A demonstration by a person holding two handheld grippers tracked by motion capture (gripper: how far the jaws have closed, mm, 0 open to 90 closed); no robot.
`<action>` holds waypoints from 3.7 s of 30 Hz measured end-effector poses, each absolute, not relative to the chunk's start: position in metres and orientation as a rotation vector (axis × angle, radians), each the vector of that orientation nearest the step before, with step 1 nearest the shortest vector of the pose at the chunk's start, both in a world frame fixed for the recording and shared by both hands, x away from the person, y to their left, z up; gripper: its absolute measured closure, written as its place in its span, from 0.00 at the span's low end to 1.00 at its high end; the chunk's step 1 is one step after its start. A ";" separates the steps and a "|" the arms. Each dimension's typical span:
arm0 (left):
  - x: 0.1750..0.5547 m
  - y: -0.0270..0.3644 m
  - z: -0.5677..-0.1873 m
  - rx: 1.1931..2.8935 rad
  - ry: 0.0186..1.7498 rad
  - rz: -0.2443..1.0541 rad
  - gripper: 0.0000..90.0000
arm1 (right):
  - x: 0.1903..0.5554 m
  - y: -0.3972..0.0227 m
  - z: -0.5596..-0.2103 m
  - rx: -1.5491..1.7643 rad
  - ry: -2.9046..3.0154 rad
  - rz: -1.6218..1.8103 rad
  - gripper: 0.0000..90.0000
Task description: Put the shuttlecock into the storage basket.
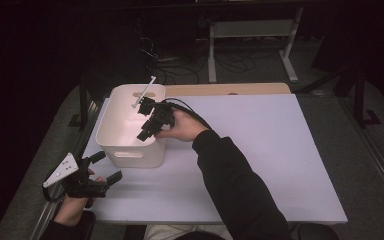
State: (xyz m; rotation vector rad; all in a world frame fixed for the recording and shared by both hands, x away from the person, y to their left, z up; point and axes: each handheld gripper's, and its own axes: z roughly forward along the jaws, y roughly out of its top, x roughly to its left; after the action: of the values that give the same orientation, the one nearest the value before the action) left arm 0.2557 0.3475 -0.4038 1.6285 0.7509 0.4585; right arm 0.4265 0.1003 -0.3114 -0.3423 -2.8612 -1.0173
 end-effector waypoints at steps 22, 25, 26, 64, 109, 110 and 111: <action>0.255 0.347 -0.404 1.630 0.751 0.457 0.00 | 0.428 0.079 -0.296 -0.425 -2.882 -1.094 0.16; 0.255 0.347 -0.404 1.629 0.753 0.455 0.00 | 0.427 0.074 -0.295 -0.436 -2.879 -1.113 0.14; 0.255 0.347 -0.404 1.630 0.754 0.455 0.00 | 0.427 0.072 -0.294 -0.444 -2.880 -1.115 0.14; 0.255 0.347 -0.404 1.634 0.754 0.460 0.00 | 0.414 0.001 -0.285 -0.602 -2.898 -1.274 0.00; 0.255 0.347 -0.405 1.638 0.762 0.468 0.00 | 0.398 -0.091 -0.313 -0.800 -2.839 -1.388 0.00; 0.255 0.347 -0.405 1.638 0.762 0.468 0.00 | 0.397 -0.093 -0.314 -0.802 -2.839 -1.389 0.00; 0.255 0.347 -0.405 1.637 0.763 0.468 0.00 | 0.397 -0.095 -0.314 -0.803 -2.839 -1.392 0.00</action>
State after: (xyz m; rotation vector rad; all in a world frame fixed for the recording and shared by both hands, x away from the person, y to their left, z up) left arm 0.2550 0.3466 -0.4047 1.6373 0.7629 0.4678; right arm 0.3968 -0.0951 -0.3144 -0.8027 -2.8388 -1.3924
